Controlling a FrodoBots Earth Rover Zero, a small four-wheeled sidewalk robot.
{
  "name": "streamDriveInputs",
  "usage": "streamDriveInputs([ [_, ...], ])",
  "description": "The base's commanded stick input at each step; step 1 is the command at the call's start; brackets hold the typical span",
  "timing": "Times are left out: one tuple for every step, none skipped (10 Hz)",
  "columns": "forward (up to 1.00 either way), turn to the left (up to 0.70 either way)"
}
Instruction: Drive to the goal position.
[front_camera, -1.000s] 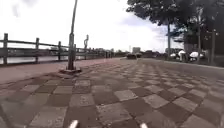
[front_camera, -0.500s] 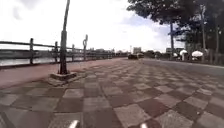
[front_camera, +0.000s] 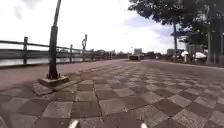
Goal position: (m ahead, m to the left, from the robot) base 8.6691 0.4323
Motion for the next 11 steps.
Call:
streamDriveInputs([
  [1.00,0.00],
  [1.00,0.00],
  [1.00,0.00],
  [1.00,0.00],
  [1.00,0.00],
  [1.00,0.00],
  [1.00,0.00],
  [1.00,0.00],
  [1.00,0.00],
  [1.00,0.00],
  [1.00,0.00],
])
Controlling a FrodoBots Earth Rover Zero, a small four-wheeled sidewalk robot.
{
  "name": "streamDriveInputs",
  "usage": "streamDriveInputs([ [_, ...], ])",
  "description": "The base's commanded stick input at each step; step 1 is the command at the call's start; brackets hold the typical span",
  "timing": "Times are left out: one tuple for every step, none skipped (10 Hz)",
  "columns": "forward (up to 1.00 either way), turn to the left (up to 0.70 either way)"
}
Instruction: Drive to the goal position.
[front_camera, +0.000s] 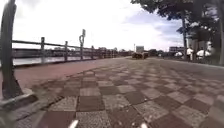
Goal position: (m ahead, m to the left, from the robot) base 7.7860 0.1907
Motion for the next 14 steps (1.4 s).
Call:
streamDriveInputs([
  [1.00,0.00],
  [1.00,0.00],
  [1.00,0.00],
  [1.00,0.00],
  [1.00,0.00],
  [1.00,0.00],
  [1.00,0.00],
  [1.00,0.00],
  [1.00,0.00],
  [1.00,0.00],
  [1.00,0.00],
  [1.00,0.00],
  [1.00,0.00],
  [1.00,0.00],
])
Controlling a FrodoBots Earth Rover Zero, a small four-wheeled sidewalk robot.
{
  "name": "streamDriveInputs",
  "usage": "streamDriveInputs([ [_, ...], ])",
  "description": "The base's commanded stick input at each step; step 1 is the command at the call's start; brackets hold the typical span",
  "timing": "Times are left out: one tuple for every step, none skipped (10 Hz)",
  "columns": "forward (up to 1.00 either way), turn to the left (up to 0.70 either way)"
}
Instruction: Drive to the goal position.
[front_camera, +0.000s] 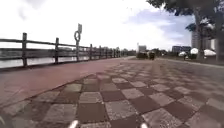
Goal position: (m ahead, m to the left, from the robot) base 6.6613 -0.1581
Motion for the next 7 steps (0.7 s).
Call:
streamDriveInputs([
  [1.00,0.00],
  [1.00,0.00],
  [1.00,0.00],
  [1.00,0.00],
  [1.00,0.00],
  [1.00,0.00],
  [1.00,0.00],
])
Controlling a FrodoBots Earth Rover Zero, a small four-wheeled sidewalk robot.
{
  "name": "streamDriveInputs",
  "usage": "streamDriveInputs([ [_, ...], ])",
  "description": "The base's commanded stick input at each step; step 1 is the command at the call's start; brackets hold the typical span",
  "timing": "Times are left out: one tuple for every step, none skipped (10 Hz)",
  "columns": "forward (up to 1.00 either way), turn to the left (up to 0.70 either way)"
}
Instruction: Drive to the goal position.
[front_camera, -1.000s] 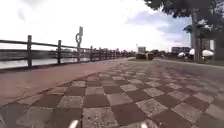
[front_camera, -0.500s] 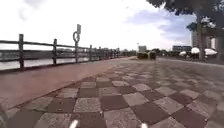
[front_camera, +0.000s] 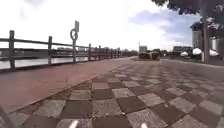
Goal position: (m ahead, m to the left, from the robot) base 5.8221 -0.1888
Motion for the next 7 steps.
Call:
streamDriveInputs([
  [1.00,0.00],
  [1.00,0.00],
  [1.00,0.00],
  [1.00,0.00],
  [1.00,0.00],
  [1.00,0.00],
  [1.00,0.00],
])
